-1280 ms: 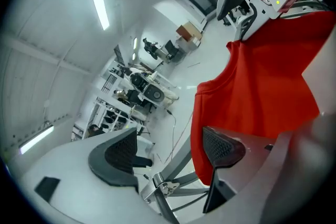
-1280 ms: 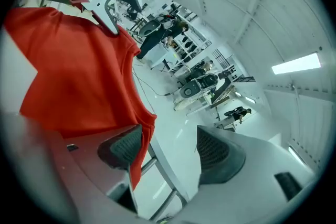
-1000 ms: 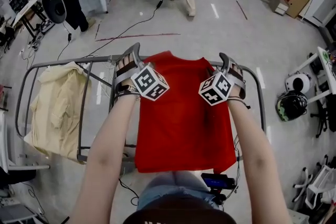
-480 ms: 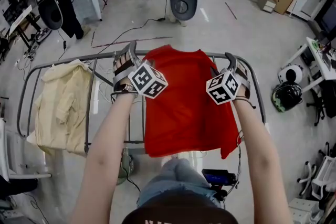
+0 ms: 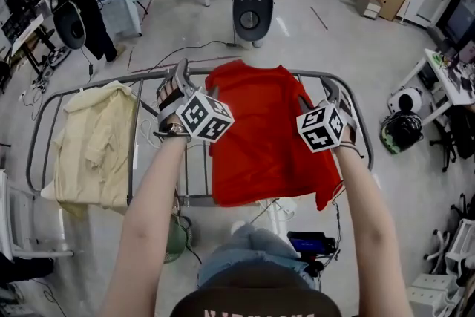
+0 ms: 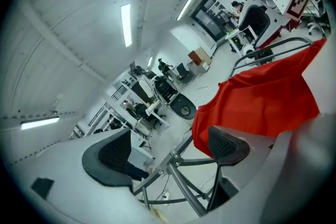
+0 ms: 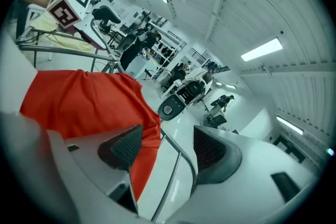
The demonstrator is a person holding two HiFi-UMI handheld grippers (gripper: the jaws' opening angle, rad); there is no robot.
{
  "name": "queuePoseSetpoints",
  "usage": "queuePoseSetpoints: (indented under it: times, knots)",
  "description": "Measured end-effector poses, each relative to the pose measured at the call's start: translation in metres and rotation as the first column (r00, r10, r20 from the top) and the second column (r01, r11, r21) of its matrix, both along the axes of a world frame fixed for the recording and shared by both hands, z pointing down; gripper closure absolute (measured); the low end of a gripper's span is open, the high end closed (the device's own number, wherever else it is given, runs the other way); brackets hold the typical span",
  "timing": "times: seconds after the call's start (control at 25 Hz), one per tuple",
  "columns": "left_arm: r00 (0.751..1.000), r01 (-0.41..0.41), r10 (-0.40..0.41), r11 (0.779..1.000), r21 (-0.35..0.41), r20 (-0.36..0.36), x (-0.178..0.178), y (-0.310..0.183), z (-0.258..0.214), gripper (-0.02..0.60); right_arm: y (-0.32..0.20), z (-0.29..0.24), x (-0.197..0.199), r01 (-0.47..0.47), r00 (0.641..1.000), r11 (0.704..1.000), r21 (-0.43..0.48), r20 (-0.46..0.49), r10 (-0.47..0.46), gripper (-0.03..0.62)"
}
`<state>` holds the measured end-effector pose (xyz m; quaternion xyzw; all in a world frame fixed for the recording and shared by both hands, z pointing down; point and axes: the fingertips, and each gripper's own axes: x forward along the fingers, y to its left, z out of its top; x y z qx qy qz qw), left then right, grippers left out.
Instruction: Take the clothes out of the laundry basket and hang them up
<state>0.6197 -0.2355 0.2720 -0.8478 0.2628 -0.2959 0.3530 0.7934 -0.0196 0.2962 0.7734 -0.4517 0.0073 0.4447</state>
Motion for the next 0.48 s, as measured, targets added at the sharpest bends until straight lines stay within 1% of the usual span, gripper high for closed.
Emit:
queuePoseSetpoints:
  times: [0.12,0.24,0.32,0.4,0.48]
  knots:
    - [1.0,0.002,-0.002,1.0,-0.005,-0.028,-0.01,0.008,-0.007,0.143,0.011,-0.004,-0.011,0.018,1.0,1.0,0.008,0.01,-0.018,0.289]
    - [0.998,0.01,-0.011,1.0,-0.026,-0.061,-0.021,0.014,-0.014,0.143,0.017,-0.007,-0.023,0.055,0.998,0.998,-0.008,-0.01,-0.055,0.289]
    - [0.997,0.021,-0.024,0.999,-0.044,-0.074,-0.03,0.017,-0.016,0.141,0.021,-0.012,-0.031,0.076,0.997,0.997,-0.001,-0.022,-0.076,0.29]
    - [0.996,0.033,-0.038,0.998,-0.06,-0.084,-0.04,0.021,-0.017,0.138,0.026,-0.019,-0.038,0.092,0.995,0.996,0.02,-0.027,-0.091,0.307]
    - [0.994,0.044,-0.051,0.997,-0.069,-0.099,-0.048,0.027,-0.02,0.138,0.032,-0.026,-0.044,0.101,0.995,0.994,0.048,-0.029,-0.1,0.341]
